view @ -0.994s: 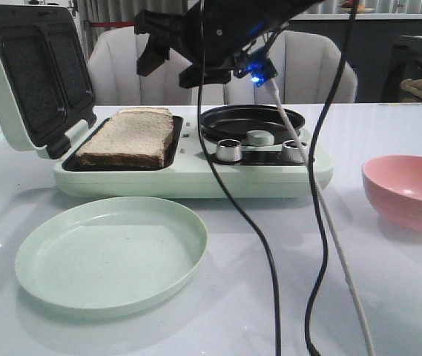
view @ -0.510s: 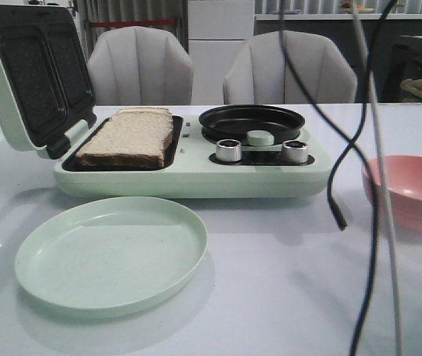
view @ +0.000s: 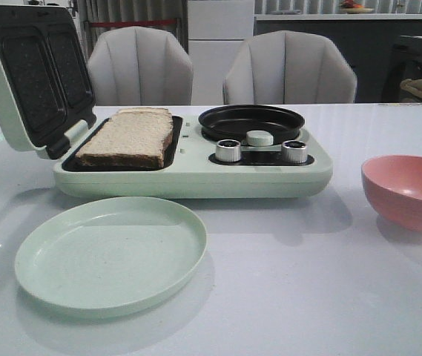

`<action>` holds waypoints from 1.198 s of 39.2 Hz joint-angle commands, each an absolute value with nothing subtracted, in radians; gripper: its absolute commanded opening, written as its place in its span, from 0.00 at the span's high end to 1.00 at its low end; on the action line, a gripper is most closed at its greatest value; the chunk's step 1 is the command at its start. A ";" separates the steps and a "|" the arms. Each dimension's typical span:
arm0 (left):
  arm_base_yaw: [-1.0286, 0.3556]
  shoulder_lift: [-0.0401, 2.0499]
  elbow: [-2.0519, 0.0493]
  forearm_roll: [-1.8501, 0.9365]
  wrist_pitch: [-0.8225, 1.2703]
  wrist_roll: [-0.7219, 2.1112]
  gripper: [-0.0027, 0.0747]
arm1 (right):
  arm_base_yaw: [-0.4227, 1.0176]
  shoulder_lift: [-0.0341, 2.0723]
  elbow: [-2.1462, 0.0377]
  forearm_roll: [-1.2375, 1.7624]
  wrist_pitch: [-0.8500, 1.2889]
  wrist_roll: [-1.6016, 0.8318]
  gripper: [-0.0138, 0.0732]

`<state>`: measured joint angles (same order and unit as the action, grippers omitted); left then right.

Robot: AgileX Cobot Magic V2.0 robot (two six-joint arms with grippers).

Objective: Make breakfast with bread and shrimp

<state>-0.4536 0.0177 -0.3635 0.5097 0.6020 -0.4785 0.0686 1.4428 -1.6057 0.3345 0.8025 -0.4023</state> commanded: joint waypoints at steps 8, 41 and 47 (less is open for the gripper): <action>-0.462 0.033 -0.391 0.530 0.532 -0.480 0.23 | -0.002 1.106 -1.343 0.361 0.591 -0.404 0.23; -0.462 0.033 -0.391 0.530 0.532 -0.480 0.23 | 0.157 0.312 -0.445 0.447 0.157 -0.404 0.23; -0.462 0.033 -0.391 0.530 0.532 -0.480 0.23 | 0.198 0.209 -0.320 0.447 0.053 -0.403 0.23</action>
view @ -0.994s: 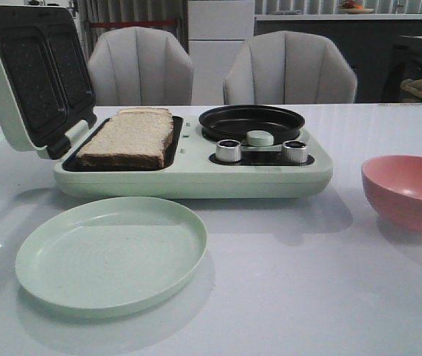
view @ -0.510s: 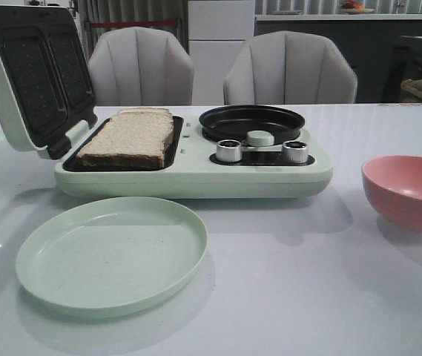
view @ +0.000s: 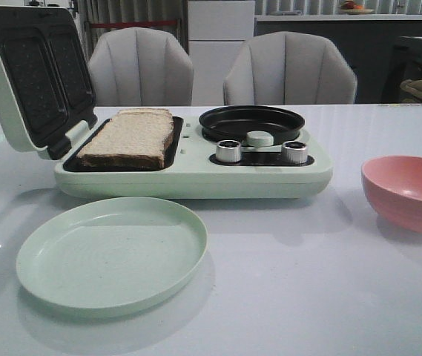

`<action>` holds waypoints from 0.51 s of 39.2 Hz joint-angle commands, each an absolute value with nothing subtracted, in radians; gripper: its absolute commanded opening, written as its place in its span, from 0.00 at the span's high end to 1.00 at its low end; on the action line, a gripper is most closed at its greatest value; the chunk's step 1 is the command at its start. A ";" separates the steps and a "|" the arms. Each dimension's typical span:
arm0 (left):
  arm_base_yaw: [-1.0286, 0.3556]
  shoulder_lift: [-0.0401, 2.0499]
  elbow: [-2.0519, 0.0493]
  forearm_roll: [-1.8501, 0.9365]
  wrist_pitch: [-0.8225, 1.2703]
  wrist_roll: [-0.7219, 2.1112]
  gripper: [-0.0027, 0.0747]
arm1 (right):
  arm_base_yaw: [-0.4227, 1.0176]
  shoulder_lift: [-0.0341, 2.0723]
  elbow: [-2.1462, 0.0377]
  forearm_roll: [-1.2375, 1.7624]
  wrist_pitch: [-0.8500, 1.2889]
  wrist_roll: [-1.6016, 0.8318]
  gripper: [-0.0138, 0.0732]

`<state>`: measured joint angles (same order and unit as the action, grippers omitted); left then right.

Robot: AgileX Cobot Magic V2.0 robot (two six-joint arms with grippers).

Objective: Make breakfast with bread and shrimp

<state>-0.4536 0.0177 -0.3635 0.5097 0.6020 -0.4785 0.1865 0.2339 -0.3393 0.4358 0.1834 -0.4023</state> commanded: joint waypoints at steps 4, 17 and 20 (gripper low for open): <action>-0.462 0.033 -0.391 0.530 0.532 -0.480 0.23 | 0.205 0.180 -0.262 0.447 0.046 -0.403 0.23; -0.462 0.035 -0.391 0.528 0.531 -0.485 0.24 | 0.205 0.177 -0.244 0.447 0.035 -0.403 0.23; -0.462 0.039 -0.396 0.530 0.533 -0.485 0.24 | 0.205 0.177 -0.244 0.447 0.035 -0.403 0.23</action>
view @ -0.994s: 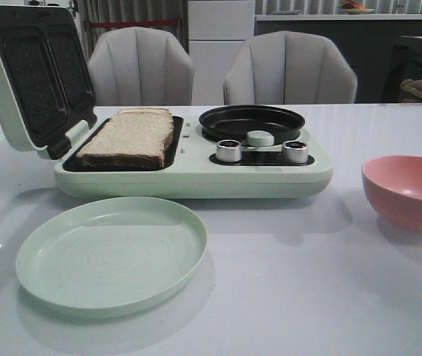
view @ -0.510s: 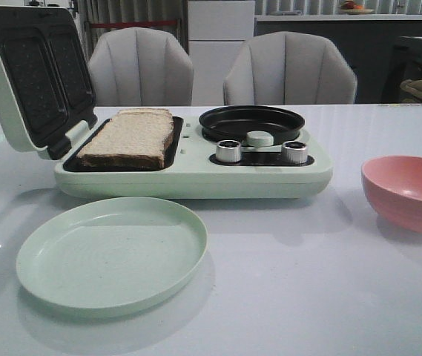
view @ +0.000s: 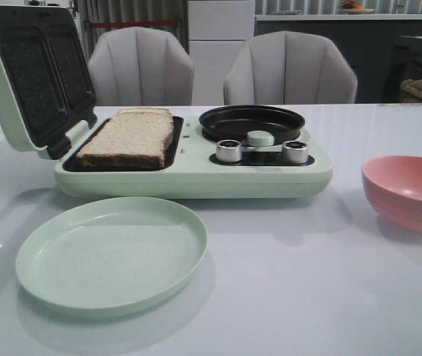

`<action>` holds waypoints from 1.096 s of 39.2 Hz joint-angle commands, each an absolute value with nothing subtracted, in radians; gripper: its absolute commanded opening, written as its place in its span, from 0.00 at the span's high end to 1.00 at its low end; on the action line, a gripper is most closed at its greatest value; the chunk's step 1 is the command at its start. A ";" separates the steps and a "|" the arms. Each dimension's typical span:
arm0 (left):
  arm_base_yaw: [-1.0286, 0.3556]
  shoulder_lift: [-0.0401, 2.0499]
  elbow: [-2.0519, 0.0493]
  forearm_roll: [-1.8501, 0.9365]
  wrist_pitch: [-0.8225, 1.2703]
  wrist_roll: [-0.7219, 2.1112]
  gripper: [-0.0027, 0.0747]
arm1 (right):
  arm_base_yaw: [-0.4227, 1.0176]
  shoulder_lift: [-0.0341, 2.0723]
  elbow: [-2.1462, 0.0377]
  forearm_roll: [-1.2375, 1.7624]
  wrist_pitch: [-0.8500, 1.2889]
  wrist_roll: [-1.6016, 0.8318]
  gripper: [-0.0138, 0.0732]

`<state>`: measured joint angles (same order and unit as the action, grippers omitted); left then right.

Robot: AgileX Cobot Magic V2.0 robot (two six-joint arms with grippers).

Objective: Make breakfast with bread and shrimp

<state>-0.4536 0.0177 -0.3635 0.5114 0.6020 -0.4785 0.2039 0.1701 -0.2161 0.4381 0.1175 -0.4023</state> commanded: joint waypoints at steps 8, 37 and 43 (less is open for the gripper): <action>-0.462 0.118 -0.486 0.494 0.542 -0.485 0.24 | 0.205 0.177 -0.244 0.447 0.035 -0.403 0.23; -0.460 0.884 -1.100 0.560 0.534 -0.494 0.45 | 0.205 0.177 -0.244 0.447 0.038 -0.403 0.23; -0.407 1.011 -1.172 0.538 0.532 -0.575 0.45 | 0.205 0.177 -0.244 0.447 0.038 -0.403 0.23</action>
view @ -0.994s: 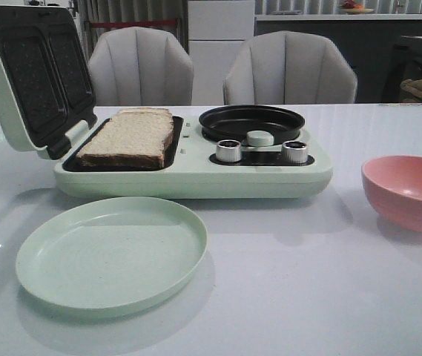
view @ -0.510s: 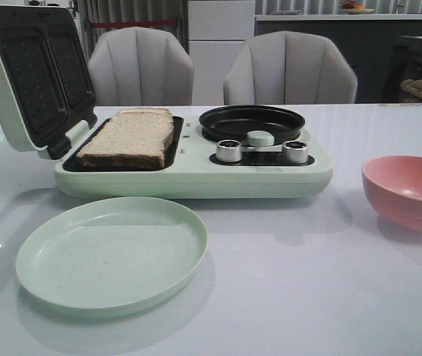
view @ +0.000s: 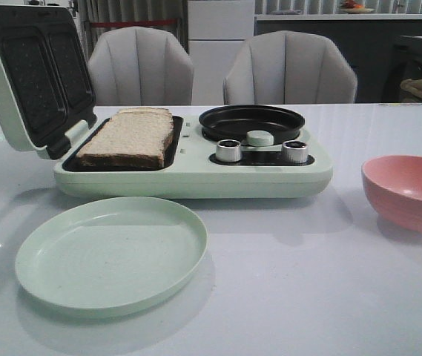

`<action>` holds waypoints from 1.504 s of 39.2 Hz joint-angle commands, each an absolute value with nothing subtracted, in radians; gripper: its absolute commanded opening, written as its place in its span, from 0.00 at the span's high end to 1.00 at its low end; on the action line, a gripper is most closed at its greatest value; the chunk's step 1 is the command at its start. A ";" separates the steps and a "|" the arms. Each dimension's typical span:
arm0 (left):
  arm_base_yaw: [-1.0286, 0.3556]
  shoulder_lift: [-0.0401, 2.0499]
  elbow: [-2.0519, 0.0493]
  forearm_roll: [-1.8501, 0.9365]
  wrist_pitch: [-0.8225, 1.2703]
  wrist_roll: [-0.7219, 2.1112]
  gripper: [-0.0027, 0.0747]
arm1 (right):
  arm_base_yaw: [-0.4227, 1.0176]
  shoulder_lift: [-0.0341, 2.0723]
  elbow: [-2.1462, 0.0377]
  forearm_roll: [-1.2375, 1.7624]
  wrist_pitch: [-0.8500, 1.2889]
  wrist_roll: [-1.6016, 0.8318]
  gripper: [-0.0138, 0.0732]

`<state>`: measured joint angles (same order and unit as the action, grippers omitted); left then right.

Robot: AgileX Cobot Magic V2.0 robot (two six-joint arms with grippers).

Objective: Make breakfast with bread and shrimp

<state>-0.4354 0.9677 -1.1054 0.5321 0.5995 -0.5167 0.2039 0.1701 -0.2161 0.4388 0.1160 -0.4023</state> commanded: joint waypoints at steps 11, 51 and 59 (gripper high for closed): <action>-0.212 1.183 -1.290 0.298 0.530 -0.483 0.45 | 0.205 0.177 -0.244 0.447 0.038 -0.403 0.23; 0.219 1.630 -1.396 -1.096 0.628 0.439 0.45 | 0.205 0.177 -0.244 0.447 0.038 -0.403 0.23; 0.208 1.702 -1.396 -1.264 0.718 0.575 0.45 | 0.205 0.177 -0.244 0.447 0.038 -0.403 0.23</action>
